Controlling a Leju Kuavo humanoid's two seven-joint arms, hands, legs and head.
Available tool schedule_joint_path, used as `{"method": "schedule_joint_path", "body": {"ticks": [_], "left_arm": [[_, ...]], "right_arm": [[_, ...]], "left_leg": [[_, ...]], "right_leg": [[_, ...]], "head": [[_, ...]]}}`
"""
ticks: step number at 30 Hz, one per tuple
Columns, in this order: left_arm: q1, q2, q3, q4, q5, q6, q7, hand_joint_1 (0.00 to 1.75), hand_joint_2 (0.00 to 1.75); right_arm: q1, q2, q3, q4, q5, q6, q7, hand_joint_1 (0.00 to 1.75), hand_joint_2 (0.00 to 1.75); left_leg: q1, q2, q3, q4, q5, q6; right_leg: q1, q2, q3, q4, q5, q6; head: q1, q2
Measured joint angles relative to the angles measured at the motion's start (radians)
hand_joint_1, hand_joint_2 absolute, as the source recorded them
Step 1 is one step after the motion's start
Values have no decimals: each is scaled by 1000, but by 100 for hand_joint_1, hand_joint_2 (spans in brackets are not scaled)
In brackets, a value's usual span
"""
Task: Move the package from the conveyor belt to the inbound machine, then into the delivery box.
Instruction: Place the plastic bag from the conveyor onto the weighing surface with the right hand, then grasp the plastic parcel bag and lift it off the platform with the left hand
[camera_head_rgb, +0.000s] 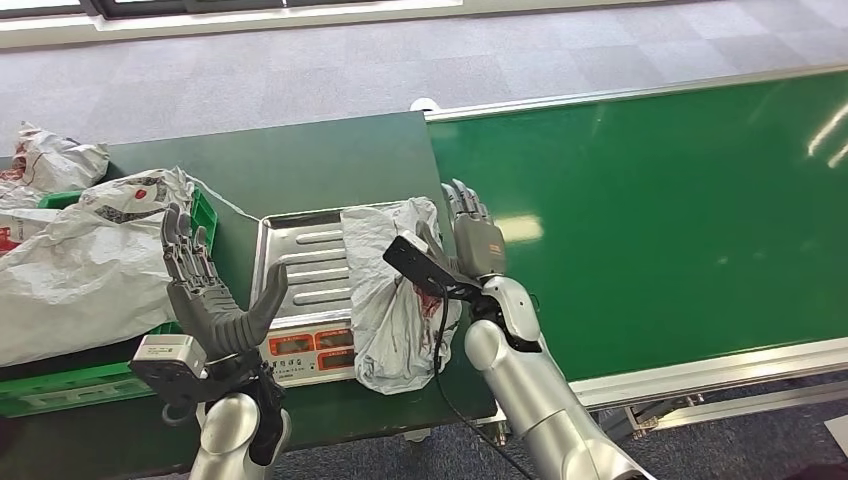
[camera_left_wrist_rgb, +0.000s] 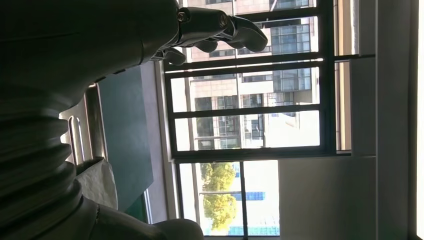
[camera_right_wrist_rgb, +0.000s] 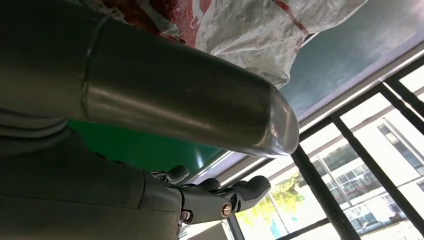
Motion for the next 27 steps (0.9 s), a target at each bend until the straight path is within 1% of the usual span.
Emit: {"method": "schedule_joint_path", "body": {"ticks": [3,6,8,9,10,11,12,14,15,16,18,20,22,24,27], "left_arm": [[1,0,1,0,-4,0,3,0,175],[1,0,2,-2,-13,0,11,0,175],[2,0,4,-5,-18,0,16,0,175],[3,0,5,-7,-21,0,17,0,175],[4,0,7,-10,-23,1,18,0,175],[6,0,9,-14,-26,1,17,0,175],[8,0,12,-16,-30,1,16,0,175],[10,0,14,-17,-34,1,12,0,175],[10,0,14,-14,-36,1,9,0,175],[9,-1,14,-9,-38,2,7,0,175],[6,-1,13,6,-50,4,5,0,175],[1,-1,8,26,-77,7,15,0,175],[-11,-1,-2,52,-120,7,45,0,175],[-35,1,-14,87,-179,1,84,0,175],[-86,6,-32,159,-287,-19,132,0,175]], "right_arm": [[1,-1,-20,6,-6,47,39,0,0],[0,-6,-37,22,14,109,118,0,0],[-1,-10,-45,36,26,110,137,0,0],[0,-11,-49,39,20,92,120,0,44],[2,-11,-56,37,5,55,76,0,87],[10,-11,-61,21,-17,-5,9,0,131],[24,-11,-66,-10,-44,-90,-76,0,175],[72,-3,-78,-131,-97,-286,-269,0,175],[104,5,-89,-221,-117,-362,-358,0,175],[137,15,-103,-320,-134,-414,-434,0,175],[199,30,-132,-522,-167,-451,-529,0,175],[246,38,-156,-695,-201,-457,-574,0,175],[278,41,-170,-835,-227,-459,-598,0,175],[294,42,-174,-937,-239,-459,-608,0,175],[304,41,-175,-1023,-244,-457,-612,0,175]], "left_leg": [[0,0,0,0,0,0],[0,0,0,0,0,0],[0,0,0,0,0,0],[0,0,0,0,0,0],[0,0,0,0,0,0],[0,0,0,0,0,0],[0,-1,0,0,0,0],[0,-2,-1,1,0,0],[0,-3,-1,1,0,0],[0,-3,-1,1,-1,0],[0,-3,-1,1,-2,0],[-1,-3,-1,1,-3,1],[-2,-2,-1,1,-3,2],[-2,-1,-1,1,-3,2],[-3,-1,-1,1,-3,3]], "right_leg": [[0,0,0,0,0,0],[0,0,0,0,0,0],[0,0,0,0,0,0],[0,0,0,0,0,0],[0,0,0,0,0,0],[0,0,0,0,0,0],[0,-1,0,0,0,0],[0,-2,-1,0,0,0],[0,-3,-1,0,-1,1],[0,-3,-2,0,-1,1],[0,-3,-2,0,-2,1],[0,-3,-1,-1,-2,2],[-1,-2,-1,-1,-2,3],[-2,-2,-1,-1,-2,3],[-3,-2,0,-1,0,4]], "head": [[0,0],[0,0],[0,0],[0,0],[0,0],[0,0],[0,0],[0,0],[0,0],[0,0],[0,0],[0,0],[0,0],[0,0],[0,0]]}}
